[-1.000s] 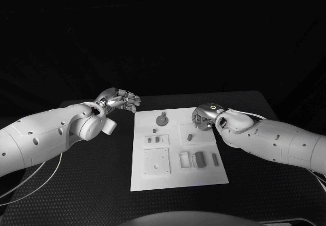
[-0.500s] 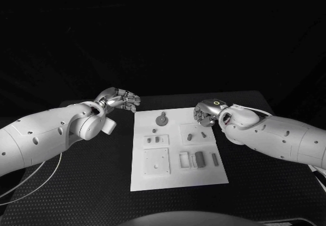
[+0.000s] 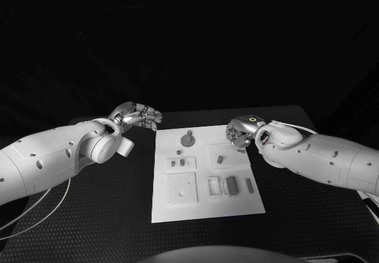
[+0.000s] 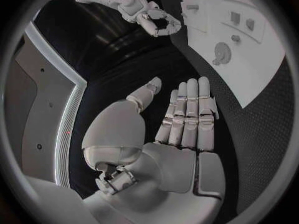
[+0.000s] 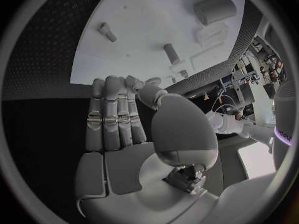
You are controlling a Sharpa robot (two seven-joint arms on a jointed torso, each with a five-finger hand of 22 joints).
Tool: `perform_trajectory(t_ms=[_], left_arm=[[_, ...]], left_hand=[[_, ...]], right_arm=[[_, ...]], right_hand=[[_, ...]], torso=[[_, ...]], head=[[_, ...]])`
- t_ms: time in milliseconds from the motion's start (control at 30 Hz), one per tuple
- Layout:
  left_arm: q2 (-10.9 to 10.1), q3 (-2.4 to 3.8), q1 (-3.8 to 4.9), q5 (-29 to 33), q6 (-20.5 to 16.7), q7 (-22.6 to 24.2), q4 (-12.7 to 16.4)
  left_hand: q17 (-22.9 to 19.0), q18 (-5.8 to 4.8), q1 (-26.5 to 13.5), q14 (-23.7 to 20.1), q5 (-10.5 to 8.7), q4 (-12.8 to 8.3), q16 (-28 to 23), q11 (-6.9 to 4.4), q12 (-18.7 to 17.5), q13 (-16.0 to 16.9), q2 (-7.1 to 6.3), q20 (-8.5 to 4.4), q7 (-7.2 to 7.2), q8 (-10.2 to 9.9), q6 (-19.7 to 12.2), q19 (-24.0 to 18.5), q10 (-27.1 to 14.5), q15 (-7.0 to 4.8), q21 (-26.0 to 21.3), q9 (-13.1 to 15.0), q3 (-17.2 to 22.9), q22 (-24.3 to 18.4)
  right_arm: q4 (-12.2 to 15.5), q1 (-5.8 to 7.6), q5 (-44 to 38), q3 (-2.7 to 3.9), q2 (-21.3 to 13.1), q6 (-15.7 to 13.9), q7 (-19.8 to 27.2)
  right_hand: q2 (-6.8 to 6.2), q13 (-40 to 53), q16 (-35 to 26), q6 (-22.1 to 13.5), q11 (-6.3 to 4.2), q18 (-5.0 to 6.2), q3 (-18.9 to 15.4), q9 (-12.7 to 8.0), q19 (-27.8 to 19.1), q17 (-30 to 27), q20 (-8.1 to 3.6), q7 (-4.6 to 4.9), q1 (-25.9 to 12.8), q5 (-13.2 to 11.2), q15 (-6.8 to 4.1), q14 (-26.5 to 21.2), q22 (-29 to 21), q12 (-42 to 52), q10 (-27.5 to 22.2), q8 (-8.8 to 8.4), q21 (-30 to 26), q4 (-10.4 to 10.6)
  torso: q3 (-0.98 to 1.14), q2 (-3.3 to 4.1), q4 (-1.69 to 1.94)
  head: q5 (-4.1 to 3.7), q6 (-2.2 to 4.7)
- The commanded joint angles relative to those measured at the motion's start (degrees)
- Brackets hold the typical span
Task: Assemble the parts on the task board
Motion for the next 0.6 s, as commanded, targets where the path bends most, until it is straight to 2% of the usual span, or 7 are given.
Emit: perform_trajectory(t_ms=[33, 100, 133, 267, 333, 433, 600], left_arm=[[0.06, 0.05, 0.12, -0.07, 0.50, 0.44, 0.13], [0.01, 0.05, 0.14, -0.07, 0.52, 0.43, 0.16], [0.02, 0.05, 0.14, -0.07, 0.58, 0.42, 0.15], [0.00, 0.05, 0.14, -0.07, 0.56, 0.40, 0.11], [-0.01, 0.05, 0.14, -0.07, 0.58, 0.40, 0.11], [-0.07, 0.05, 0.14, -0.07, 0.63, 0.38, 0.10], [-0.08, 0.05, 0.14, -0.07, 0.66, 0.36, 0.05]], left_hand=[[-0.03, 0.51, 0.07, 0.08, -0.06, -0.28, -0.33, 0.19, -0.19, 0.09, -0.63, 0.27, 0.06, -0.16, -0.33, -0.15, -0.34, 0.21, 0.19, -0.07, -0.11, -0.06], [-0.03, 0.51, 0.07, 0.08, -0.06, -0.28, -0.33, 0.19, -0.18, 0.10, -0.63, 0.27, 0.05, -0.16, -0.33, -0.15, -0.34, 0.21, 0.19, -0.07, -0.11, -0.07], [-0.03, 0.51, 0.08, 0.08, -0.06, -0.29, -0.33, 0.19, -0.18, 0.10, -0.63, 0.27, 0.05, -0.15, -0.32, -0.15, -0.34, 0.21, 0.19, -0.07, -0.11, -0.08], [-0.02, 0.51, 0.09, 0.09, -0.06, -0.29, -0.33, 0.18, -0.17, 0.11, -0.64, 0.27, 0.05, -0.15, -0.32, -0.15, -0.34, 0.21, 0.19, -0.07, -0.11, -0.09], [-0.02, 0.51, 0.09, 0.09, -0.06, -0.29, -0.33, 0.18, -0.17, 0.11, -0.64, 0.27, 0.05, -0.15, -0.32, -0.14, -0.34, 0.21, 0.19, -0.07, -0.11, -0.09], [-0.02, 0.51, 0.09, 0.09, -0.06, -0.30, -0.34, 0.18, -0.17, 0.11, -0.65, 0.27, 0.05, -0.14, -0.32, -0.14, -0.34, 0.21, 0.20, -0.07, -0.11, -0.10], [-0.02, 0.52, 0.10, 0.09, -0.06, -0.31, -0.35, 0.18, -0.16, 0.12, -0.67, 0.27, 0.05, -0.14, -0.33, -0.14, -0.34, 0.21, 0.20, -0.07, -0.12, -0.12]], right_arm=[[0.68, 0.00, 1.70, 0.00, -0.61, 0.75, 0.73], [1.04, -0.01, 2.83, -0.01, -1.01, -0.49, 1.11], [1.17, -0.02, 3.17, -0.01, -1.19, -1.05, 1.19], [1.18, -0.04, 4.56, -0.02, -2.02, -3.41, 1.41], [1.20, -0.07, 5.00, -0.03, -2.45, -4.28, 1.48], [1.26, -0.27, 5.19, -0.03, -3.01, -4.24, 1.25], [0.37, -0.66, 5.14, -0.04, -3.21, -2.88, 1.08]], right_hand=[[-0.18, 0.32, 0.24, -0.28, 0.23, -0.07, -0.02, 0.24, -0.02, 0.01, 0.24, 0.34, -0.94, -0.12, 0.41, -0.47, 0.15, -0.55, -0.20, -0.26, -0.18, 0.22], [-0.50, 0.34, 0.11, -1.47, 0.66, -0.07, -0.07, 0.21, -0.27, -0.07, 0.40, 0.87, -1.61, -0.12, 0.73, -0.88, 0.30, -1.36, -1.33, -1.01, -0.45, 0.25], [-1.59, 0.14, 0.03, -3.94, 1.29, -0.07, -0.27, -0.37, -0.31, -0.13, 0.51, 1.95, -2.46, -0.11, 1.28, -1.19, 0.58, -2.49, -3.02, -2.57, -0.51, 0.54], [-3.67, -0.40, 0.21, -7.12, 2.38, -0.07, -0.60, -1.50, -0.32, -0.08, 0.61, 3.40, -4.52, -0.11, 2.10, -1.41, 1.14, -4.41, -5.70, -4.72, -0.36, 2.00], [-3.90, -0.47, 0.27, -7.36, 2.45, -0.07, -0.58, -1.64, -0.36, -0.05, 0.60, 3.53, -4.66, -0.11, 2.22, -1.44, 1.19, -4.61, -5.95, -4.90, -0.34, 2.23], [-5.75, -0.75, 0.60, -8.32, 2.79, -0.07, -0.72, -2.38, -0.41, 0.14, 0.54, 4.02, -6.34, -0.13, 2.55, -1.54, 1.31, -5.35, -6.73, -5.65, -0.15, 4.75], [-6.27, -0.82, 0.73, -8.23, 2.89, -0.07, -0.57, -2.74, -0.66, 0.21, 0.48, 4.02, -6.26, -0.16, 2.60, -1.74, 1.34, -5.61, -6.82, -5.71, -0.07, 5.58]], torso=[[-0.01, 0.01, -0.10], [0.04, 0.01, -0.13], [0.06, 0.00, -0.17], [0.08, -0.04, -0.08], [0.06, -0.03, -0.04], [0.05, 0.00, 0.00], [0.10, 0.00, -0.11]], head=[[-0.04, 0.07], [-0.08, 0.13], [-0.10, 0.14], [-0.25, 0.42], [-0.35, 0.57], [-0.49, 0.91], [-0.46, 0.98]])
